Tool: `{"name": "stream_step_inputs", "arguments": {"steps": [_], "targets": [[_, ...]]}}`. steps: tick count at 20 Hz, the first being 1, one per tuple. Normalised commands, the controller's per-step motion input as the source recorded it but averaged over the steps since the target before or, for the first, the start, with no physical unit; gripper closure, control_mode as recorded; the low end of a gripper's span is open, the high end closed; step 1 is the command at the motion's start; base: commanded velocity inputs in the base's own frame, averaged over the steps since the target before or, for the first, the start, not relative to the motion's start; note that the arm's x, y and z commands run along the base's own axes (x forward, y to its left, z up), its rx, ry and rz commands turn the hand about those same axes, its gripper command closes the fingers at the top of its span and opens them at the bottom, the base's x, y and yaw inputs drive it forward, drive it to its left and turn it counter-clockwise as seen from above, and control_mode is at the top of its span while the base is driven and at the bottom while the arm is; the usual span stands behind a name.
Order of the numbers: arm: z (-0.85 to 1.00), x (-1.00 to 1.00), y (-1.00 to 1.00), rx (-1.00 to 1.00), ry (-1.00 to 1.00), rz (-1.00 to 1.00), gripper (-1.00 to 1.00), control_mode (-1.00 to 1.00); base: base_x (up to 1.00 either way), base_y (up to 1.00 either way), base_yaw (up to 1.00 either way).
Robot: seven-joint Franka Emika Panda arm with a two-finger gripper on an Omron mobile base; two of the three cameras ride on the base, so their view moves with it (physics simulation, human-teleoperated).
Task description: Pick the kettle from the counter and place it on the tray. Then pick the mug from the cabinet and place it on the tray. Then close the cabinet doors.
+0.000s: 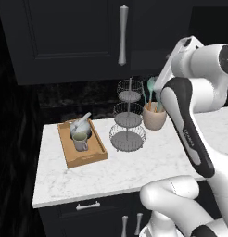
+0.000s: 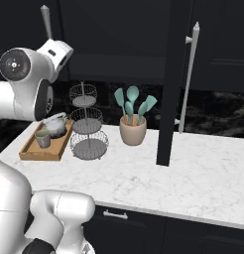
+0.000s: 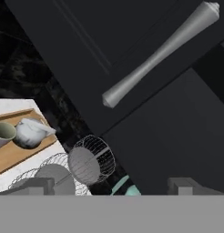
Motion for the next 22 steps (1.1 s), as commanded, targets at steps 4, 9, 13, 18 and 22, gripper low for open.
{"name": "stream_step_inputs", "arguments": {"steps": [4,9,13,18,22], "targets": [[0.00,-0.49,0.00,0.05,0.00,-0.08,-1.00,-1.00,0.00,0.00,0.00],[0.00,-0.36,0.04,0.02,0.00,-0.05,-1.00,-1.00,0.00,0.00,0.00],[0.00,-0.25,0.04,0.00,0.00,-0.01,-1.00,-1.00,0.00,0.00,0.00],[0.00,-0.21,0.05,0.00,0.00,0.00,-1.00,-1.00,0.00,0.00,0.00],[0.00,-0.16,0.07,0.00,0.02,0.00,-1.00,-1.00,0.00,0.00,0.00]]}}
